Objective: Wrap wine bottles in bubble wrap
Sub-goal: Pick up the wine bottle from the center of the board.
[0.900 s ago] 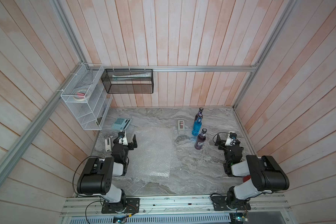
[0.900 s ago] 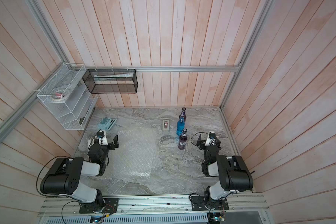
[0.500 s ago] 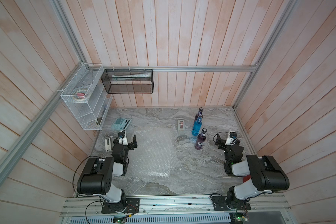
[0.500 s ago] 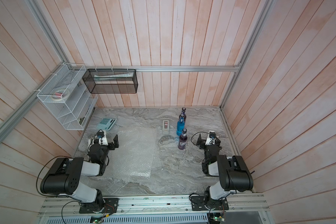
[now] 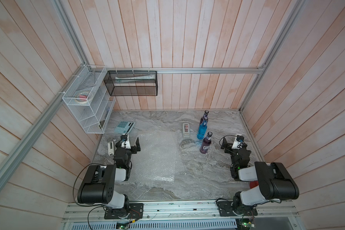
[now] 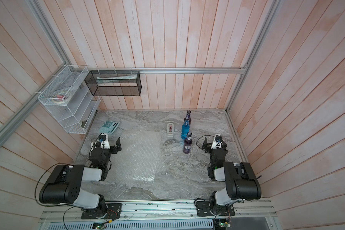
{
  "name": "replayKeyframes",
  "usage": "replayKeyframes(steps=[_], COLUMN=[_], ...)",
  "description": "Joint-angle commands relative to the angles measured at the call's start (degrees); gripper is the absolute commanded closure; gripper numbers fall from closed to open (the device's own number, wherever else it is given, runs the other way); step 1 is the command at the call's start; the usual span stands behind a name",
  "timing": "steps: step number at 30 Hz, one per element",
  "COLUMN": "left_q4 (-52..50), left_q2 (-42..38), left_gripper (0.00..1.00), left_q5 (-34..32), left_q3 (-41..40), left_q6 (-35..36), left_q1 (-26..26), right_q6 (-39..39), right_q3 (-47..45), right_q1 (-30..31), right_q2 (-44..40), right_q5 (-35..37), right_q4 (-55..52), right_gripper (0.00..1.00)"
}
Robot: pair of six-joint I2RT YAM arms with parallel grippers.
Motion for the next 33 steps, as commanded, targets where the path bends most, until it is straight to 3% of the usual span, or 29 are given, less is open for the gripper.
replayKeyframes(steps=[1, 8, 16, 18, 22, 27, 33], left_q4=[-14.03, -51.69, -95.76, -98.80, -102.55, -97.47, -93.28], left_q2=[-8.92, -24.63, -22.72, -22.22, -19.27, -15.16, -7.59], left_gripper=[0.00, 0.00, 0.00, 0.02, 0.02, 0.06, 0.11], left_q5=[-1.76, 1.87, 5.78, 9.02, 8.80, 6.10, -1.86], left_q3=[3.33, 14.35, 30.63, 31.54, 30.68, 27.36, 29.08], left_q6=[-2.14, -8.75, -20.36, -22.67, -24.61, -25.02, -22.04], left_q1=[-0.73, -2.92, -4.16, -4.33, -4.83, -4.81, -2.97], right_q6=[1.05, 1.68, -0.59, -1.29, -3.29, -6.90, -9.48], right_q3=[2.72, 8.35, 17.18, 19.81, 23.90, 26.01, 27.73], right_q1=[-0.42, -0.36, 0.18, 0.65, 3.32, 9.75, 17.36], right_q2=[-9.83, -27.43, -37.22, -38.15, -38.49, -38.76, -37.49], right_q5=[-2.32, -15.56, -34.93, -39.33, -42.30, -37.20, -30.35], right_q4=[-10.62, -34.69, -56.91, -61.35, -67.97, -71.92, -72.87], right_gripper=[0.02, 0.02, 0.02, 0.02, 0.02, 0.02, 0.02])
